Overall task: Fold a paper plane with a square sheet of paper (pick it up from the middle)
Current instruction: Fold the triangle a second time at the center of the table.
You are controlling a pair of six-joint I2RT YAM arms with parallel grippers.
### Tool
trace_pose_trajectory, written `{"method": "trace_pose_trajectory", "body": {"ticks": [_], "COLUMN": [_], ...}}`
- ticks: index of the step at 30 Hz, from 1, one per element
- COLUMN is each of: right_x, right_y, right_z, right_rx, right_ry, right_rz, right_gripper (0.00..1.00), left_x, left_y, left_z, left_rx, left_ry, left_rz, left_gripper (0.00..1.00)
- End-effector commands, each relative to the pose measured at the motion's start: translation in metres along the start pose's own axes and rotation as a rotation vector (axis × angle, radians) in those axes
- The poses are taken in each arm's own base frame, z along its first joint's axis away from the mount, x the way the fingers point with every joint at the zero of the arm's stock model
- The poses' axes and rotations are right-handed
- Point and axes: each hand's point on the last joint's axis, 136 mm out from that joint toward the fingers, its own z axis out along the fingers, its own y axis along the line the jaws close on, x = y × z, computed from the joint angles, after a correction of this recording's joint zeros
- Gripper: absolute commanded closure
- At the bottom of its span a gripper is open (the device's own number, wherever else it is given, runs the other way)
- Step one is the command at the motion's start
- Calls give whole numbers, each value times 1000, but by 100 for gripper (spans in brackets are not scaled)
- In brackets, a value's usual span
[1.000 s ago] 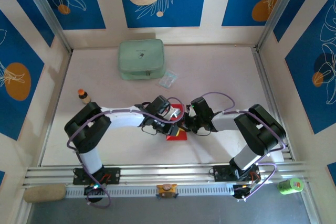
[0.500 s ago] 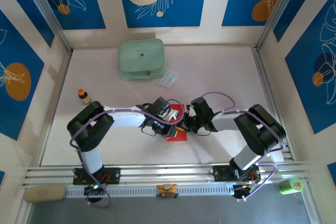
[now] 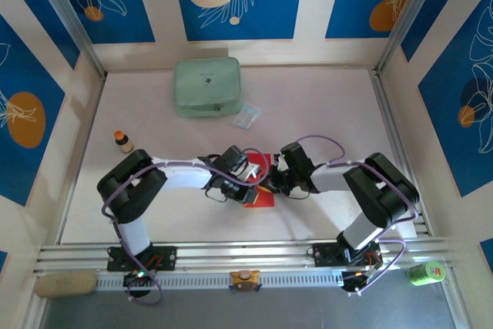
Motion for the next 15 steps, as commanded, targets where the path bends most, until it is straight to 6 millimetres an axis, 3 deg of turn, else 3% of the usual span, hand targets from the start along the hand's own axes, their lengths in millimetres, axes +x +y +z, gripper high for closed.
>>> {"method": "trace_pose_trajectory", "body": {"ticks": [1,15], "right_x": [6,5], "right_y": [-34,-34], "right_z": [1,-1], "right_rx": [109,110], "right_ry": [10,7], "right_rz": [70,68], "right_gripper": [100,100], "left_x": [23,51], "left_y": [13,20], "left_z": [-1,-6], "left_rx": [-30,-20], "left_ry": [49,66], "left_rz": [-40,-96], "left_gripper": [93,91]}}
